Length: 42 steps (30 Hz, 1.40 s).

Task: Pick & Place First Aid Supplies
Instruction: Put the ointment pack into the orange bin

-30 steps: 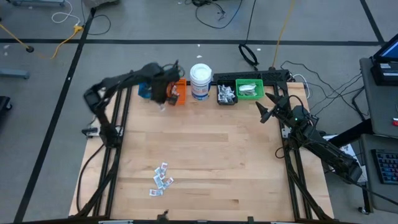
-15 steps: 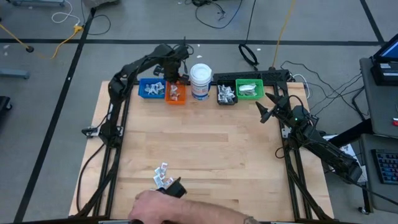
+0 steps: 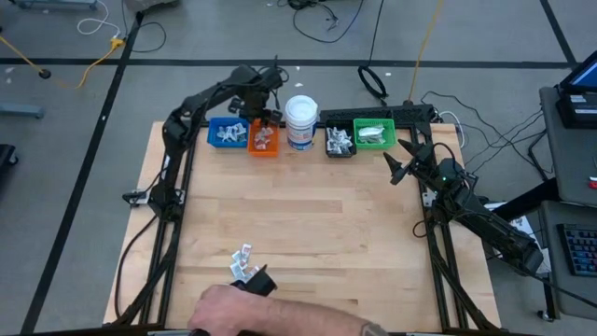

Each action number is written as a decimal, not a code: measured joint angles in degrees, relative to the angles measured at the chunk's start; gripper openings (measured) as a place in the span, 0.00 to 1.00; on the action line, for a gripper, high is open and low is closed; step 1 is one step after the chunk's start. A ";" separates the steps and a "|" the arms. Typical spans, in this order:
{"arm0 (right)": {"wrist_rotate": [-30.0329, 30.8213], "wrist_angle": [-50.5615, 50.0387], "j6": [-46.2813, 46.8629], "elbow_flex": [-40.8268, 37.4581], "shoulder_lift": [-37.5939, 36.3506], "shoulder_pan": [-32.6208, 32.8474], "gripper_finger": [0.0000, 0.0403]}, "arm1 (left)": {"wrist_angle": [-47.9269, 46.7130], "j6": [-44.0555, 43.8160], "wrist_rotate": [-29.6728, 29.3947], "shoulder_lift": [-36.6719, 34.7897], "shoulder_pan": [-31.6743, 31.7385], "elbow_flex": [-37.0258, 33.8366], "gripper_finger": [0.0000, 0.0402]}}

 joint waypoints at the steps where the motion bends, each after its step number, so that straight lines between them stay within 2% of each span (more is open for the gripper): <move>1: 0.00 0.00 0.00 0.00 0.01 0.01 0.87 | -0.20 -1.16 0.74 -0.09 0.04 0.00 0.49; 5: 0.00 0.00 0.00 0.01 0.01 0.01 0.87 | -1.77 -3.51 2.75 -0.15 -0.04 -0.02 0.57; 10: 0.00 0.00 -0.02 0.00 0.01 0.01 0.87 | -2.12 -9.51 2.15 -3.53 -2.19 -2.52 0.61; 13: 0.00 0.00 0.00 0.01 -0.01 0.00 0.87 | 0.46 -12.34 1.56 -7.85 -4.32 -7.80 0.61; 17: 0.00 0.00 0.00 0.00 -0.01 0.01 0.87 | 6.70 -16.74 1.32 -14.71 -8.63 -18.14 0.59; 26: 0.00 0.00 0.00 0.00 -0.02 -0.01 0.87 | 14.00 -31.25 1.59 -29.15 -22.26 -36.66 0.60; 31: 0.00 0.00 0.00 0.00 -0.01 0.01 0.87 | 15.79 -40.92 2.16 -33.72 -31.54 -43.86 0.60; 36: 0.00 0.00 0.00 0.00 0.01 -0.01 0.87 | 16.98 -49.68 3.56 -34.79 -41.05 -47.76 0.60; 42: 0.00 0.00 0.00 0.01 0.00 0.00 0.87 | 17.17 -58.35 3.96 -34.80 -50.96 -48.46 0.60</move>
